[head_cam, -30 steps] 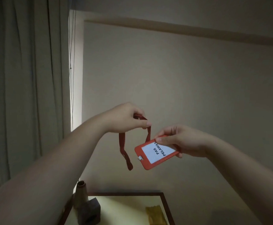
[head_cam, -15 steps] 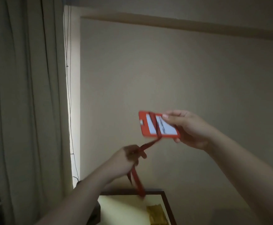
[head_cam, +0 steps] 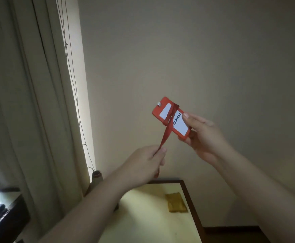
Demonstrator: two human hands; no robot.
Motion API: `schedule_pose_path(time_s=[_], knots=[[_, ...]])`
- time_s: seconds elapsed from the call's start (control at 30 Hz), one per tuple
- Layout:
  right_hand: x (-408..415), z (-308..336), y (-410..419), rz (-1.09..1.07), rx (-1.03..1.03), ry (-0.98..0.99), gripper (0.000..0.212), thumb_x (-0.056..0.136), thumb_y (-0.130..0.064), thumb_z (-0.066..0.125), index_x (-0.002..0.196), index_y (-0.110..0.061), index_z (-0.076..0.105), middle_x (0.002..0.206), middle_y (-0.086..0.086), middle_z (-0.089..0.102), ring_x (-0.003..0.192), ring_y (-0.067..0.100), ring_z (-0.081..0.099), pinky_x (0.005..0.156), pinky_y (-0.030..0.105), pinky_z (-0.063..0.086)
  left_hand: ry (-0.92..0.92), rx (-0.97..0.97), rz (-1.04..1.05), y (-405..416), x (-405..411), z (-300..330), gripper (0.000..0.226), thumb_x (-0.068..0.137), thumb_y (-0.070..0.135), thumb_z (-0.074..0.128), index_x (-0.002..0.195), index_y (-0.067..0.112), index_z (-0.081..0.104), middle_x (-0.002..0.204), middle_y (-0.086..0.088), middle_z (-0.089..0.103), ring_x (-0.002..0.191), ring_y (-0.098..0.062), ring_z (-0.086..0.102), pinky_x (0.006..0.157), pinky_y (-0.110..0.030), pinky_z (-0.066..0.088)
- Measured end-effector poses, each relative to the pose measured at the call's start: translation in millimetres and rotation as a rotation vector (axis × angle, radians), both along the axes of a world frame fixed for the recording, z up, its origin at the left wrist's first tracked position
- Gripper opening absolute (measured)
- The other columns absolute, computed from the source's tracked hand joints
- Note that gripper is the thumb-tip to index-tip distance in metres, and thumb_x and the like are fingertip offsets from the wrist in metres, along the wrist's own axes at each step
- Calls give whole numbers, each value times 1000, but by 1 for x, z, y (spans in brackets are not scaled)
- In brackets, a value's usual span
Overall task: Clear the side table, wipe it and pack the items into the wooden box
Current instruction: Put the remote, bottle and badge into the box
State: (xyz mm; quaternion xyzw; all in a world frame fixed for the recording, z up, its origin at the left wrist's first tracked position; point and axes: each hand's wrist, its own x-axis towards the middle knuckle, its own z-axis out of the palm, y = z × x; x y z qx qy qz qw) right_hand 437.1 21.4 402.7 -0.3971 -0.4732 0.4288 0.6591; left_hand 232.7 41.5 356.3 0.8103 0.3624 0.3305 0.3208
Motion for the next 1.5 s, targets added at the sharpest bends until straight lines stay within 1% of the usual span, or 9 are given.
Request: schedule_pose_path(time_s=[0.13, 0.27, 0.4, 0.53, 0.77, 0.9, 1.07, 1.3, 1.5], knots=[[2, -34, -16, 289, -156, -281, 30, 93, -26, 74, 117, -9, 77, 103, 14, 77, 87, 22, 72, 74, 35, 60, -10, -152, -41, 2, -7, -54, 20, 97, 42, 48, 89, 34, 64, 90, 18, 69, 86, -2, 64, 99, -28, 53], [14, -75, -23, 496, -373, -667, 30, 89, -33, 76, 114, -17, 80, 108, 12, 78, 98, 24, 73, 87, 44, 54, -61, -372, -159, 9, -18, -66, 20, 85, 40, 62, 89, 26, 76, 87, 13, 69, 83, -6, 64, 87, -28, 52], [11, -121, -30, 314, -373, -815, 19, 96, -36, 72, 110, -29, 81, 100, -3, 79, 97, 17, 76, 84, 47, 62, -39, -543, -176, 9, -22, -76, 38, 104, 40, 58, 72, 23, 51, 74, 1, 43, 76, -18, 47, 76, -22, 52], [1, -179, -38, 179, -353, -855, 20, 97, -42, 69, 110, -33, 80, 94, -9, 78, 88, 9, 75, 72, 38, 66, 233, -479, -71, -8, -21, -106, 45, 105, 56, 48, 81, 19, 56, 90, -9, 72, 85, -15, 74, 87, -27, 60], [-8, -249, -50, 12, -365, -744, 23, 98, -39, 68, 117, -32, 79, 101, -13, 74, 91, 9, 72, 66, 35, 65, -114, -338, 557, -52, -13, -207, 39, 100, 49, 59, 81, 16, 60, 74, 1, 62, 63, -9, 58, 64, -26, 49], [-17, -263, -52, -22, -384, -674, 24, 97, -35, 70, 120, -34, 77, 106, -21, 72, 102, 8, 69, 72, 31, 65, -149, -637, 774, -100, -8, -244, 50, 101, 60, 45, 88, 16, 65, 75, 0, 71, 63, -12, 68, 59, -23, 53], [-27, -260, -50, -11, -412, -521, 24, 97, -33, 70, 120, -32, 77, 108, -14, 74, 103, 12, 69, 71, 36, 66, -307, -810, 736, -116, -12, -233, 76, 97, 70, 36, 64, 11, 71, 64, -4, 71, 62, -16, 63, 73, -35, 50], [-41, -240, -64, 293, -464, -220, 20, 100, -24, 66, 111, -26, 82, 104, 1, 79, 99, 20, 74, 72, 37, 62, -834, -1331, 456, -65, -31, -189, 89, 94, 82, 36, 130, 6, 65, 118, -21, 75, 115, -41, 70, 106, -56, 49], [-51, -254, -76, 367, -531, -255, 18, 98, -20, 68, 111, -19, 81, 98, 4, 80, 95, 20, 76, 72, 38, 64, 45, -1128, -16, -33, -64, -146, 82, 92, 79, 44, 127, 10, 73, 121, -16, 75, 117, -32, 71, 103, -45, 53]])
